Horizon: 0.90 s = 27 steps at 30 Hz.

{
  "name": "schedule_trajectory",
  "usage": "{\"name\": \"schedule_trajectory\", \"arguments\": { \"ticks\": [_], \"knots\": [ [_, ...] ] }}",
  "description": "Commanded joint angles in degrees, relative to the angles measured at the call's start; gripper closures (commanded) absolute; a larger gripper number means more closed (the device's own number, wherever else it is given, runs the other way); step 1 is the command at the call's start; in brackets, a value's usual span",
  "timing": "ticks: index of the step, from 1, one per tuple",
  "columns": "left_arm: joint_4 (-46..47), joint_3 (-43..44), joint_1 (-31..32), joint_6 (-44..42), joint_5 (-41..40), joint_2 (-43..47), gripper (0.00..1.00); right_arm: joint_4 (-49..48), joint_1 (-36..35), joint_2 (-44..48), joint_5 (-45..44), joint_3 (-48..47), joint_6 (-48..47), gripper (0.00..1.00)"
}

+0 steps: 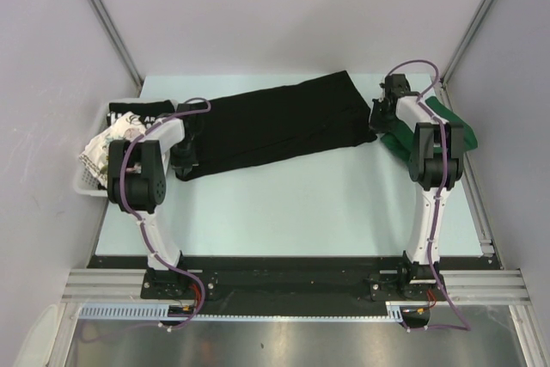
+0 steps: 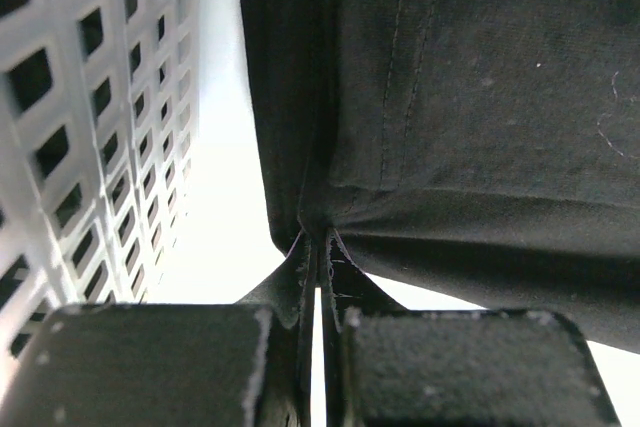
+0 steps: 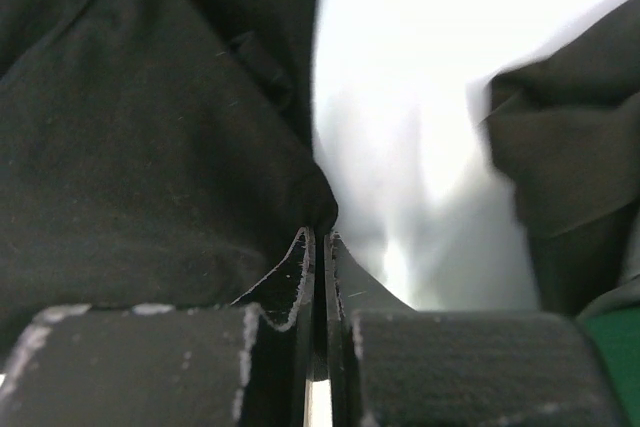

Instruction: Fold and stack the t-shirts

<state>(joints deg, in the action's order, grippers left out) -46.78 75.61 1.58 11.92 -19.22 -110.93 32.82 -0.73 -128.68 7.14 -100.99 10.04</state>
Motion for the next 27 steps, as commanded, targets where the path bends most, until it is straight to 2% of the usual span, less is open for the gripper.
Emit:
{"name": "schedule_trajectory", "arguments": {
  "ticks": [1,5,15,19,27],
  "knots": [
    [-1.1,-1.0,-4.9,0.7,-4.2,5.3,1.00,6.5,-1.7,3.0,0.8,2.8,0.9,1.00],
    [-1.1,-1.3,-6.1,0.6,-4.1,6.1,1.00,8.2,-1.7,5.1,0.0,4.7,0.9,1.00],
    [-2.0,-0.8,-6.5,0.7,-5.7,5.7,1.00,13.2,0.2,11.3,-8.8,8.7,-1.5,1.00],
    [-2.1,-0.6,-7.0,0.7,-6.1,5.8,1.00,12.4,1.9,13.6,-9.2,11.8,-1.9,1.00],
    [-1.7,-1.6,-8.3,0.6,-5.8,7.8,1.00,12.9,2.5,13.3,-9.8,10.4,-2.1,1.00]
  ]
}}
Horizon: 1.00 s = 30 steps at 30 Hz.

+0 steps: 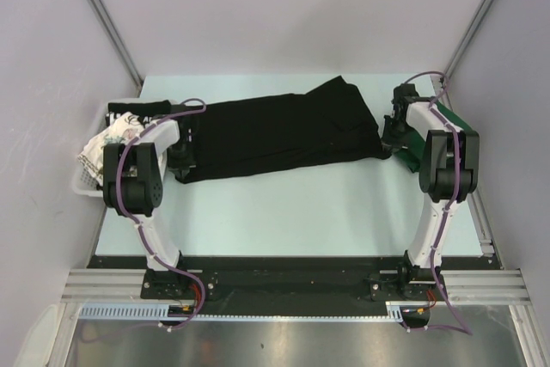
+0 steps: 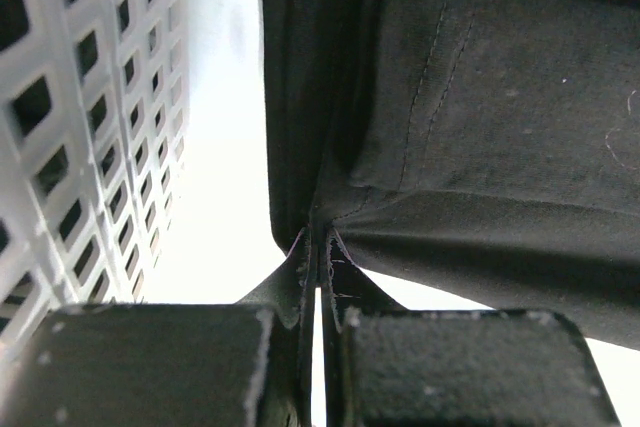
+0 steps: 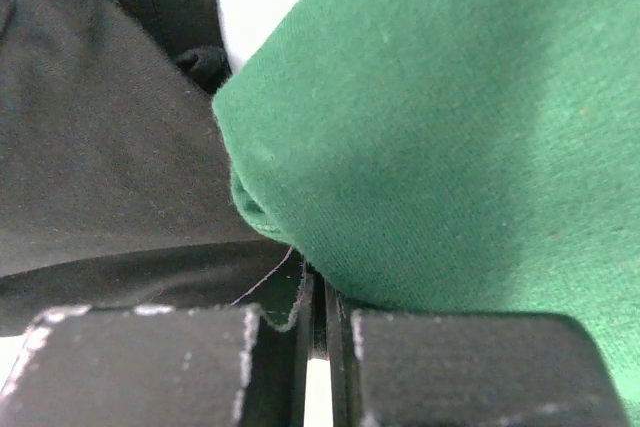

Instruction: Fold and stack the t-shirts

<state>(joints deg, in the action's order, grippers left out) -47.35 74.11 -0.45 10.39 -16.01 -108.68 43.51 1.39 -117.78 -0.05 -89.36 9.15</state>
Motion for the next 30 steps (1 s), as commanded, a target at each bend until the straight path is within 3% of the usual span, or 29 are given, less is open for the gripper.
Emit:
{"name": "schedule_trajectory", "arguments": {
  "ticks": [1,15,30],
  "knots": [
    [-1.1,-0.6,-6.3,2.1,-9.0,5.8,1.00,2.2,0.4,3.3,-2.7,-0.6,-1.1,1.00],
    [-1.5,-0.9,-7.5,2.4,-9.9,6.9,1.00,6.8,0.5,11.2,-5.7,7.4,-1.5,1.00],
    [-2.7,-1.1,-7.8,2.9,-11.8,6.6,1.00,13.1,0.6,7.9,-8.0,11.9,0.2,1.00]
  ]
}}
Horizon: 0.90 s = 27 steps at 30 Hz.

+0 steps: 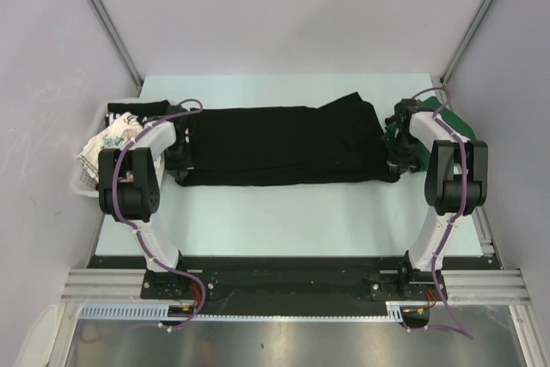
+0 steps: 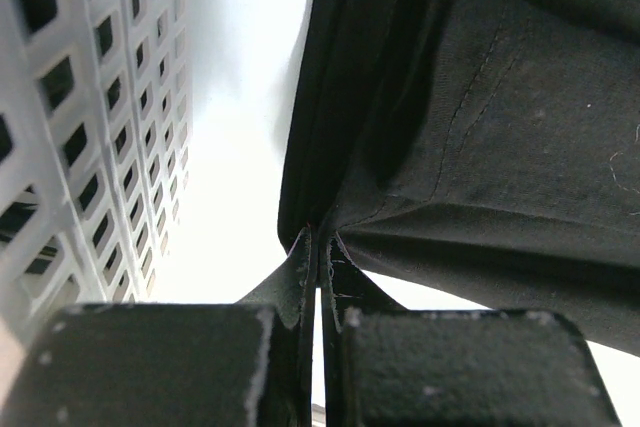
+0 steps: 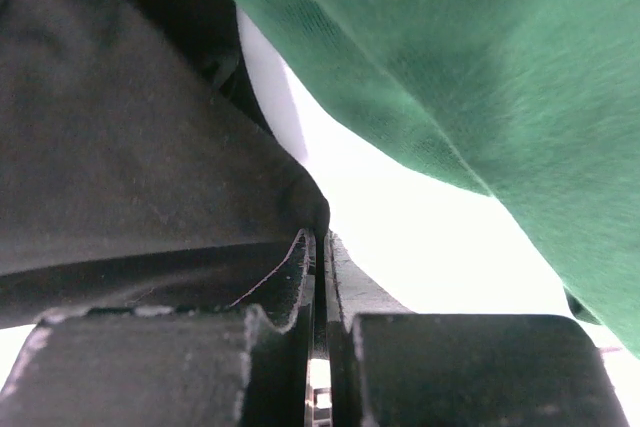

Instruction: Fold and stack the t-shirts

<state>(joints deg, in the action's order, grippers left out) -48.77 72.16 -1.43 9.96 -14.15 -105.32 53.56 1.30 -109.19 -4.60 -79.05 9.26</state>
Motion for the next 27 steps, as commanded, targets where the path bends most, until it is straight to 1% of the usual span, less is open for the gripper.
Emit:
{"name": "schedule_trajectory", "arguments": {
  "ticks": [1,6,12,13,15,16,19,22,25,27],
  "knots": [
    [-1.3,0.9,-6.8,3.3,-13.8,3.3,1.00,3.0,0.7,-0.8,-3.9,1.9,0.1,1.00],
    [-1.5,0.8,-6.8,3.6,-14.8,3.2,1.00,2.0,1.4,-1.6,-4.2,3.2,0.5,1.00],
    [-1.4,1.3,-6.8,3.4,-14.0,2.4,1.00,0.4,1.5,-3.8,-4.7,3.4,0.7,1.00],
    [-1.4,1.4,-6.9,3.5,-13.8,2.4,1.00,0.2,1.6,-3.9,-4.4,3.2,0.8,0.97],
    [-1.2,1.4,-6.8,3.3,-13.4,2.3,1.00,0.0,1.5,-4.0,-3.7,3.0,0.5,0.89],
    [-1.1,1.4,-6.9,3.2,-12.9,2.2,1.00,-0.1,1.3,-3.8,-3.7,2.8,0.4,0.82],
    [-0.8,1.4,-6.9,3.0,-12.1,2.1,1.00,-0.3,1.0,-2.2,-3.6,2.0,0.4,0.75],
    [-0.7,1.5,-6.9,2.9,-11.5,2.1,1.00,0.5,0.2,0.4,-4.6,-0.2,0.7,0.73],
    [-0.5,1.4,-6.8,2.9,-11.0,2.1,1.00,1.8,-0.5,2.3,-5.4,-4.6,0.9,0.71],
    [-0.4,1.4,-6.8,2.8,-10.5,2.0,1.00,3.6,-1.1,1.7,-5.9,-9.4,1.2,0.70]
  ]
}}
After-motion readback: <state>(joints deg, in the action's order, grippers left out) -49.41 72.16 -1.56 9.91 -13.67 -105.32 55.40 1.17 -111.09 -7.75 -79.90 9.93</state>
